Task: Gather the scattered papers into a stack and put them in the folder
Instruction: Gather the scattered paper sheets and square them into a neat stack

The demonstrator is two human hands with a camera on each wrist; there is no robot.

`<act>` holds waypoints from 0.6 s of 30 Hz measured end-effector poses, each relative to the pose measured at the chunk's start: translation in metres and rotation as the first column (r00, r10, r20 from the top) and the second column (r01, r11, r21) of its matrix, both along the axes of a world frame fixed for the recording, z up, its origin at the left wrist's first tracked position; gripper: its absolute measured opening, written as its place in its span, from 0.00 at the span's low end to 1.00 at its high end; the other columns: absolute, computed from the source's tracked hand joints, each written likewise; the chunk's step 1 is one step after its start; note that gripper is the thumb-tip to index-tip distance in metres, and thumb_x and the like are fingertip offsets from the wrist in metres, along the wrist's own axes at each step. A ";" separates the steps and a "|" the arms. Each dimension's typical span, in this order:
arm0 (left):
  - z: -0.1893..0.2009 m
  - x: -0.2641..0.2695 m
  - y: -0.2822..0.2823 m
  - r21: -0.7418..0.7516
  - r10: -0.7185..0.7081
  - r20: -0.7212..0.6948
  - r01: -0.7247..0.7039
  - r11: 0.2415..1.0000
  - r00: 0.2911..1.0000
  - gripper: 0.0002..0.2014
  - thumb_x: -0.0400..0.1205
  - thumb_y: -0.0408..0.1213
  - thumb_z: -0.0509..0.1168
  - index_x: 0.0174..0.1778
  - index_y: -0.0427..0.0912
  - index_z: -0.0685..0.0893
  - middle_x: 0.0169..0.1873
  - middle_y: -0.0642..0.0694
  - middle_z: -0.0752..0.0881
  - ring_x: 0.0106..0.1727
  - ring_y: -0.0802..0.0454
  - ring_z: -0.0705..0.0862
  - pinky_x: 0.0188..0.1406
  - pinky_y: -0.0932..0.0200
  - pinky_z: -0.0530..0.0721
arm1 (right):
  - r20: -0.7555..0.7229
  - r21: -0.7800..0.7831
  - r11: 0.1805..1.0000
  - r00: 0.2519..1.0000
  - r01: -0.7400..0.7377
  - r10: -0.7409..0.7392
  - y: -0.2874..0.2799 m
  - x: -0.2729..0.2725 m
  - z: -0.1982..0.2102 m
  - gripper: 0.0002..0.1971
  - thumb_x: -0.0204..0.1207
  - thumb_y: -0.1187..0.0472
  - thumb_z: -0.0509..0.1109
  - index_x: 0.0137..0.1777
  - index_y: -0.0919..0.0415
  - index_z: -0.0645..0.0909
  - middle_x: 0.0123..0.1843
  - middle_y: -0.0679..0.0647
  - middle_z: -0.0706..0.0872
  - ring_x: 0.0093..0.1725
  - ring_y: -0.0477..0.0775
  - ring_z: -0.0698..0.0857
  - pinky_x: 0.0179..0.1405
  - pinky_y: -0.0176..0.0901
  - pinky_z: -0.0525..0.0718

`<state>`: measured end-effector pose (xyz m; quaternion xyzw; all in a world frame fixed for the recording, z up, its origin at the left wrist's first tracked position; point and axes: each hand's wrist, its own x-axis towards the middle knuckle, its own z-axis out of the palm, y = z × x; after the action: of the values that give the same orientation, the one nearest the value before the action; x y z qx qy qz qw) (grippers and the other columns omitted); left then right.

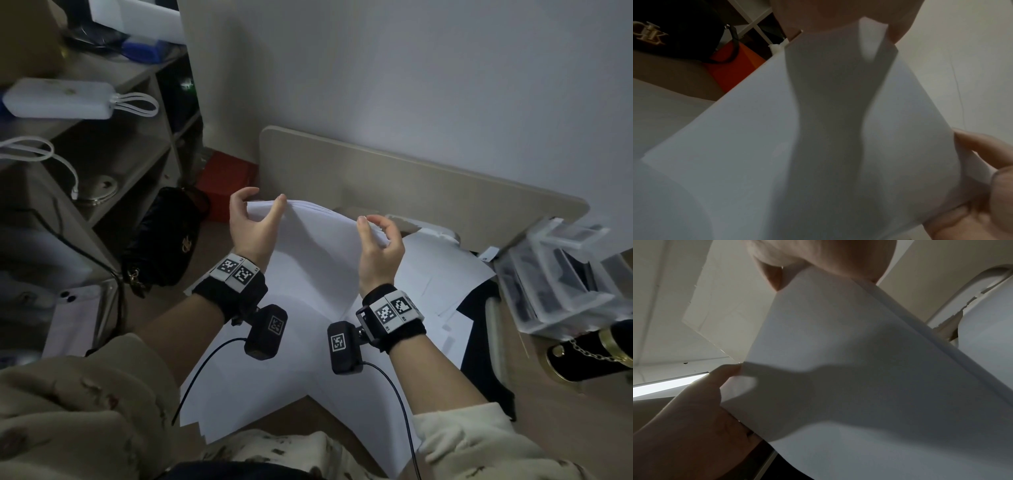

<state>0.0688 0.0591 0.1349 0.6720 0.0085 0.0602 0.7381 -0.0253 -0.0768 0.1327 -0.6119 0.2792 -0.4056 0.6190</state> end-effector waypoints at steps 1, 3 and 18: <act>0.000 0.000 0.000 0.000 0.000 0.001 0.000 1.000 1.000 0.19 0.73 0.45 0.75 0.56 0.50 0.78 0.55 0.56 0.78 0.64 0.53 0.78 0.70 0.50 0.76 | 0.001 0.003 1.000 1.000 -0.003 0.003 0.000 0.000 0.000 0.03 0.71 0.56 0.74 0.41 0.50 0.83 0.45 0.42 0.84 0.51 0.40 0.81 0.52 0.26 0.75; -0.001 0.000 -0.001 -0.004 -0.005 -0.005 0.005 1.000 1.000 0.19 0.73 0.44 0.75 0.57 0.50 0.78 0.55 0.57 0.77 0.64 0.55 0.77 0.71 0.53 0.75 | 0.011 0.006 1.000 1.000 -0.006 0.006 -0.001 0.000 0.000 0.03 0.70 0.56 0.74 0.42 0.51 0.83 0.45 0.43 0.84 0.51 0.40 0.81 0.52 0.26 0.75; -0.036 0.007 0.028 -0.121 -0.430 -0.106 0.417 0.901 0.897 0.32 0.66 0.37 0.80 0.66 0.43 0.77 0.57 0.42 0.86 0.55 0.48 0.87 0.46 0.57 0.87 | -0.147 0.257 0.922 0.932 -0.289 0.332 -0.007 -0.016 -0.026 0.13 0.67 0.74 0.78 0.48 0.60 0.85 0.43 0.51 0.90 0.40 0.44 0.89 0.45 0.41 0.87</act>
<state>0.0762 0.0866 0.0993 0.6243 -0.0869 -0.1463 0.7624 -0.0415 -0.0841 0.1068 -0.6079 0.2806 -0.2073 0.7133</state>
